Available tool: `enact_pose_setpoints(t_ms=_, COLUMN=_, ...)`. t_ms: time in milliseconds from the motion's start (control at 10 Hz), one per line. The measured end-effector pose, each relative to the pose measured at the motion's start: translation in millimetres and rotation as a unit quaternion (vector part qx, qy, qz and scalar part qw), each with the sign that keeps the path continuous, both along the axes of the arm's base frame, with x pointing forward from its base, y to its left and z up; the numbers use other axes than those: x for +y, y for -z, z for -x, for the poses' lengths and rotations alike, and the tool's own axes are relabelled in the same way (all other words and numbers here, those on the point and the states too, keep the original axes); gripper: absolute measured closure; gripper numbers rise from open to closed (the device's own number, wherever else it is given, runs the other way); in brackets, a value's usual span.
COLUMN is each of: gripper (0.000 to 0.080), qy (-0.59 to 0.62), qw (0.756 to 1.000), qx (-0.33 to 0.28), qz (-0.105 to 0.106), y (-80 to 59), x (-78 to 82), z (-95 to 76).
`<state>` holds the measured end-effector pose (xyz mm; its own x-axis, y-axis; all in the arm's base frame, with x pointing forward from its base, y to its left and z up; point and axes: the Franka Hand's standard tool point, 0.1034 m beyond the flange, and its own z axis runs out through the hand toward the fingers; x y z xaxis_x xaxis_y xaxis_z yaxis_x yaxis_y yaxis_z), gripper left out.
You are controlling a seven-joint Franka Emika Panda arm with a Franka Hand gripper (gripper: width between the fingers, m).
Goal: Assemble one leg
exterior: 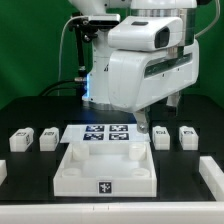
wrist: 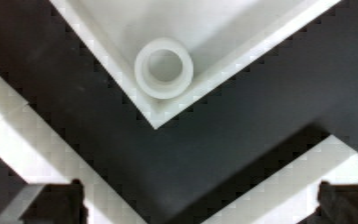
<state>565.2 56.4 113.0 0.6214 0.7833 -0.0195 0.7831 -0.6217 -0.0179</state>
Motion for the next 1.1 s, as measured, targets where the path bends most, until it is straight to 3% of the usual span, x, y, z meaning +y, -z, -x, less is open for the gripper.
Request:
enact_pose_setpoints(t_ms=700, gripper=0.0150, qy=-0.021, qw=1.000, qx=-0.001, qz=-0.001, y=1.5, x=-0.9, z=2.2)
enact_pose_setpoints(t_ms=900, gripper=0.0150, qy=-0.108, qw=0.994, qx=-0.003, qz=-0.002, y=14.8, x=-20.1, z=40.9)
enact_pose_setpoints(t_ms=1100, gripper=0.0150, qy=-0.228, qw=0.974, qx=-0.001, qz=-0.008, y=38.6, x=-48.9, z=84.2)
